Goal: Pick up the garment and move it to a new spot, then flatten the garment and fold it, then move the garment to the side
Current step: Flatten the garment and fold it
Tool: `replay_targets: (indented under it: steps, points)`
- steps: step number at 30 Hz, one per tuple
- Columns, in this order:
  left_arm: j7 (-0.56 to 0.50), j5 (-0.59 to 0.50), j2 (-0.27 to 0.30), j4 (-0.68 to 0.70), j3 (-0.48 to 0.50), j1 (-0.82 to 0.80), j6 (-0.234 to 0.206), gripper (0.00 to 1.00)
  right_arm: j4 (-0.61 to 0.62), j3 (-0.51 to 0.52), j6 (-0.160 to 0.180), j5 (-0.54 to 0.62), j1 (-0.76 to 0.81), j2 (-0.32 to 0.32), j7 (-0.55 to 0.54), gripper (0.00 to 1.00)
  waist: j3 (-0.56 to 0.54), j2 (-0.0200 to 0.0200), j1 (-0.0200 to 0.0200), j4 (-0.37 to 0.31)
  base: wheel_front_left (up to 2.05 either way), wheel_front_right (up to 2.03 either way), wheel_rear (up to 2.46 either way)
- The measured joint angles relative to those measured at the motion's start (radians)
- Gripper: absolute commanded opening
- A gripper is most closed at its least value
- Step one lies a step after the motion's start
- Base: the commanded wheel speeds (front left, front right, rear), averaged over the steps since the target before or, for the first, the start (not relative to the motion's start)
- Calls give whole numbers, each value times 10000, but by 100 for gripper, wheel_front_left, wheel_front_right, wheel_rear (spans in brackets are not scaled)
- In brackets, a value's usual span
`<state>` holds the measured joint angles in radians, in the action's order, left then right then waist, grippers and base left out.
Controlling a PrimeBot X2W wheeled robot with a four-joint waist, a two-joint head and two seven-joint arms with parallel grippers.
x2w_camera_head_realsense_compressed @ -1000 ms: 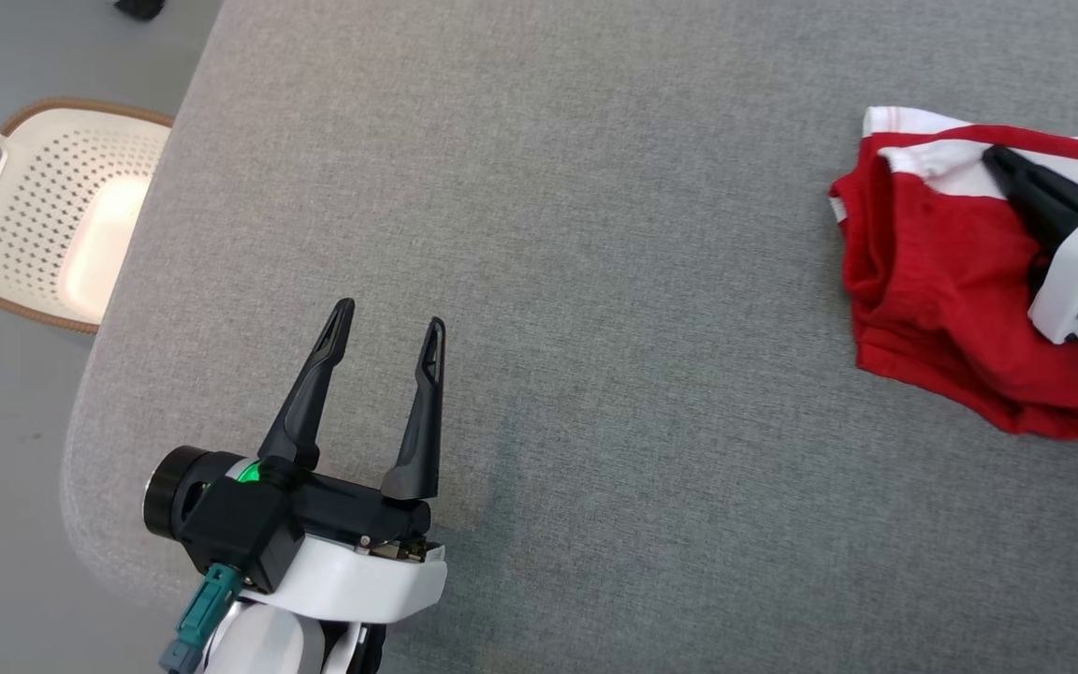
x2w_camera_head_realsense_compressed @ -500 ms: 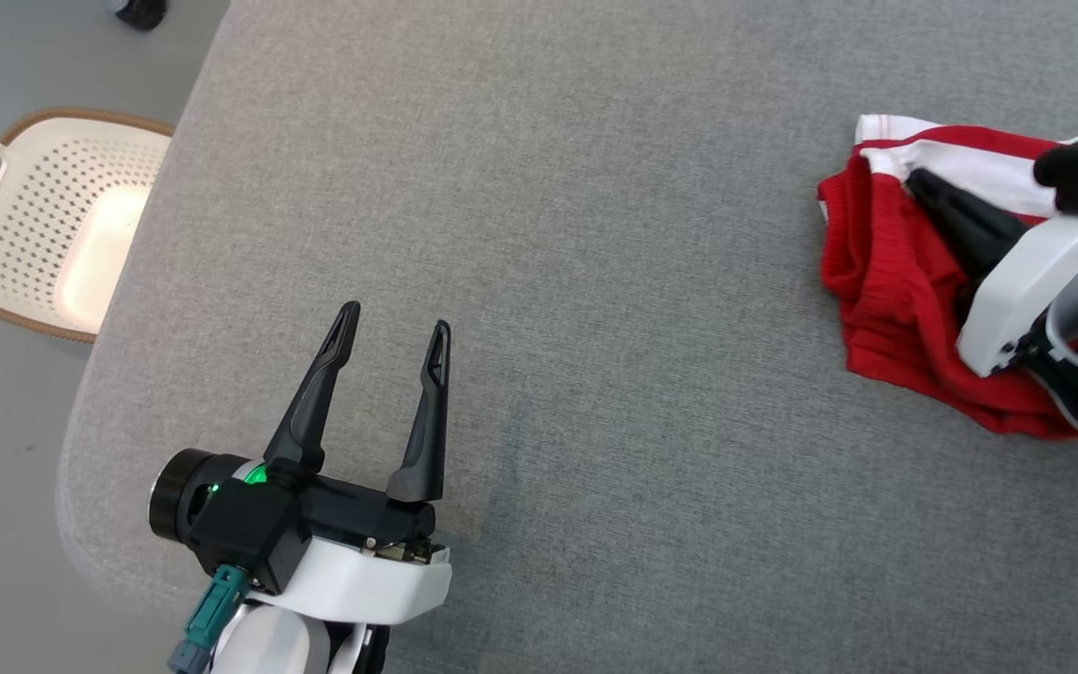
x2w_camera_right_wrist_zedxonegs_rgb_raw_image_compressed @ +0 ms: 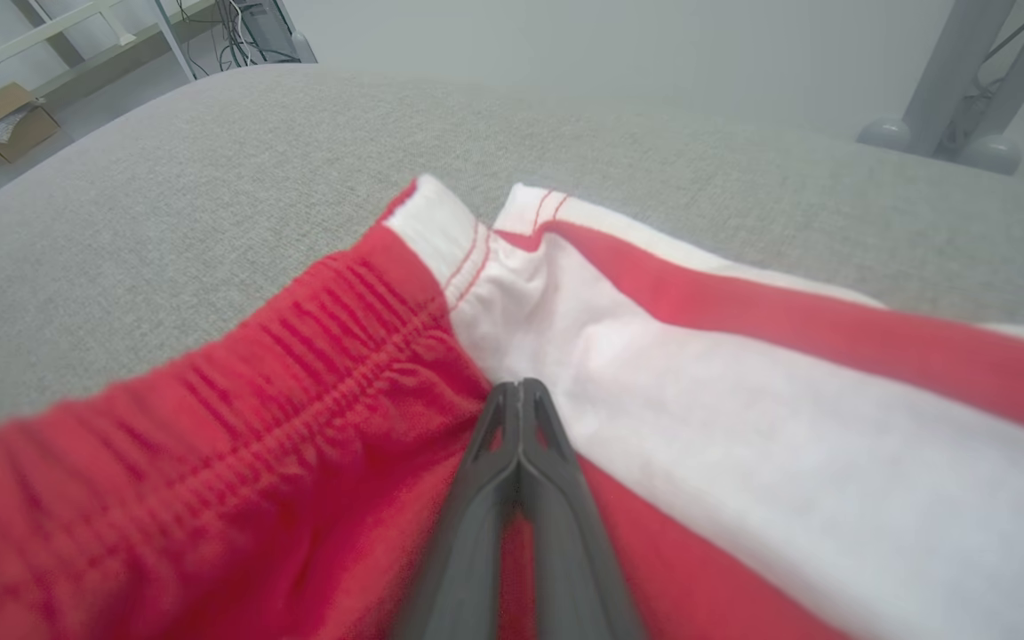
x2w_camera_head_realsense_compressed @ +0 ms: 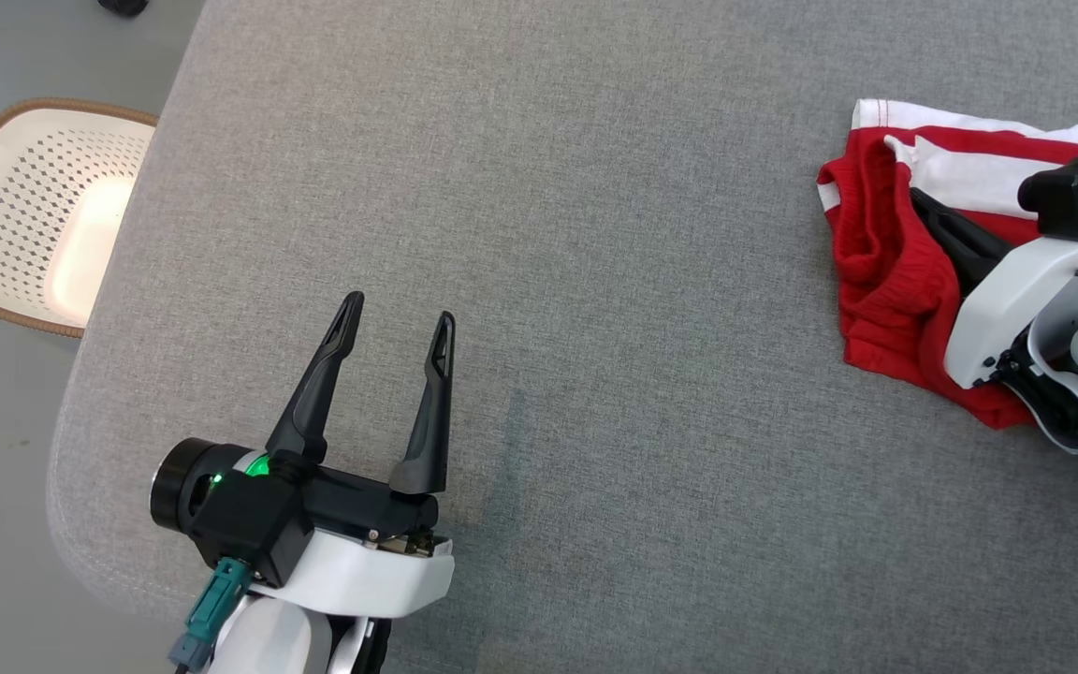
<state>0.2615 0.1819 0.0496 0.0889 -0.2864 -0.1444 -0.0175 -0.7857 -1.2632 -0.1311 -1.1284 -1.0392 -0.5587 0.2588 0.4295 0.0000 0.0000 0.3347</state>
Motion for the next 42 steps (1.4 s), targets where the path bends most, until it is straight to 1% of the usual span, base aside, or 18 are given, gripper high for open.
replay_targets:
  steps: [6, 11, 15, 18, 20, 21, 23, 24, 27, 29, 30, 32, 34, 36, 39, 42]
  points:
    - [0, -56, 4, -69, 148, -33, -12, 100, 63, 58, 4, 182, 53, 176, 56, 0, -270, 0, 0, -67, 0, 0, 0]
    - [0, -77, 0, -107, 182, 98, 35, 100, 754, 658, 2, 433, 67, 111, 56, 0, -779, 0, 0, -286, 0, 0, 0]
    - [0, -150, -2, -155, 326, 228, 50, 100, 1296, 1287, 2, 736, 274, -165, 56, 0, -1305, 0, 0, -517, 0, 0, 0]
    - [0, -259, 0, -244, 437, 410, 153, 100, 1810, 2215, 2, 1003, 562, -336, 54, 0, -1727, 0, 0, -714, 0, 0, 0]
    - [0, -307, -2, -226, 533, 415, 165, 100, 2190, 3080, 2, 1313, 914, -445, 56, 0, -2009, 0, 0, -856, 0, 0, 0]
    - [0, -309, -6, -213, 598, 426, 165, 100, 2326, 3568, 2, 1513, 1158, -489, 54, 0, -2137, 0, 0, -932, 0, 0, 0]
    - [0, -309, 0, -190, 754, 489, 163, 100, 2562, 5051, 2, 2040, 1778, -495, 56, 0, -2383, 0, 0, -1096, 0, 0, 0]
    - [0, -322, 0, -196, 899, 602, 165, 100, 2938, 6642, 4, 2694, 2597, -391, 58, 0, -2619, 0, 0, -1255, 0, 0, 0]
    - [0, -324, -2, -192, 1095, 721, 167, 100, 3870, 8717, 2, 3925, 4341, 173, 56, 0, -2916, 0, 0, -1504, 0, 0, 0]
    - [0, -341, 2, -186, 1185, 804, 178, 100, 4646, 9898, 2, 4918, 5501, 604, 56, 0, -3062, 0, 0, -1678, 0, 0, 0]
    - [0, -355, 0, -161, 1233, 807, 178, 100, 5066, 10544, 2, 5384, 6043, 911, 54, 0, -3120, 0, 0, -1769, 0, 0, 0]
    - [2, -368, -2, -107, 1375, 870, 184, 100, 6013, 11775, 6, 6009, 7010, 1827, 56, 0, -3211, 0, 0, -1946, 0, 0, 0]
    - [0, -274, -4, -146, 1492, 1030, 209, 100, 6907, 12230, -2, 7022, 7949, 2449, 56, 0, -3288, 0, 0, -2113, 0, 0, 0]
    - [2, -192, 6, -221, 1588, 1164, 267, 100, 7432, 12636, 4, 7425, 8760, 3164, 58, 0, -3347, 0, -1, -2261, 0, 0, 0]
    - [2, -167, -4, -299, 1618, 1335, 313, 100, 7789, 12682, 4, 8034, 9541, 3634, 56, 0, -3422, 0, 0, -2470, 0, 0, 0]
    - [0, -132, 0, -401, 1649, 1557, 326, 100, 7816, 12757, 4, 8121, 9931, 4031, 56, 0, -3465, 0, 0, -2647, 0, 0, 0]
